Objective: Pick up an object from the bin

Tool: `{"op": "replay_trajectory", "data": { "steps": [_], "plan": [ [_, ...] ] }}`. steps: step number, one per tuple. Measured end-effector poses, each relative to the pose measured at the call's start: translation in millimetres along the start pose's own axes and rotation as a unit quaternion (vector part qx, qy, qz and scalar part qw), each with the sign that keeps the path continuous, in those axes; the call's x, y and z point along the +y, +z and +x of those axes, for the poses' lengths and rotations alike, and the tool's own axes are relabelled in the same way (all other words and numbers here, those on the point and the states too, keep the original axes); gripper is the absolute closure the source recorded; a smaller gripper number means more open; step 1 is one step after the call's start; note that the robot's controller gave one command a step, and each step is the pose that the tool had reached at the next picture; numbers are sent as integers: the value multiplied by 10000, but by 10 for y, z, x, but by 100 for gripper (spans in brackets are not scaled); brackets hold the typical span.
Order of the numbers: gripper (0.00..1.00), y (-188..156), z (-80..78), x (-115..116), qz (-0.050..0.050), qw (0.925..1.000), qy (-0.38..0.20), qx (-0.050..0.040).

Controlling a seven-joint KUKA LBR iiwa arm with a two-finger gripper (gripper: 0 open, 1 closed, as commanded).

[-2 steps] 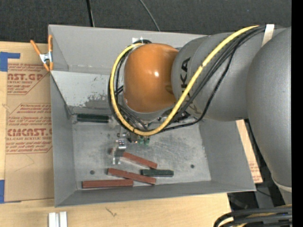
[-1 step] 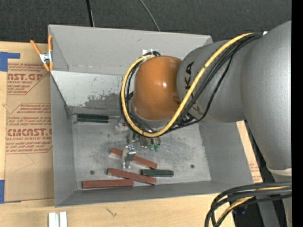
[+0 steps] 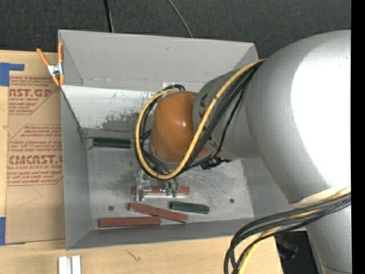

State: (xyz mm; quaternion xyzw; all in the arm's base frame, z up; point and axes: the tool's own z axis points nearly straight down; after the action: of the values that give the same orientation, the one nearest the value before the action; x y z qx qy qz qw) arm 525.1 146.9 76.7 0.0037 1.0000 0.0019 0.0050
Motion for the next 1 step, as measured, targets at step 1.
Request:
{"op": "replay_trajectory", "data": {
  "steps": [1],
  "plan": [
    [100, 0, 0, 0, 0, 10000, 0, -1]
  ]
}}
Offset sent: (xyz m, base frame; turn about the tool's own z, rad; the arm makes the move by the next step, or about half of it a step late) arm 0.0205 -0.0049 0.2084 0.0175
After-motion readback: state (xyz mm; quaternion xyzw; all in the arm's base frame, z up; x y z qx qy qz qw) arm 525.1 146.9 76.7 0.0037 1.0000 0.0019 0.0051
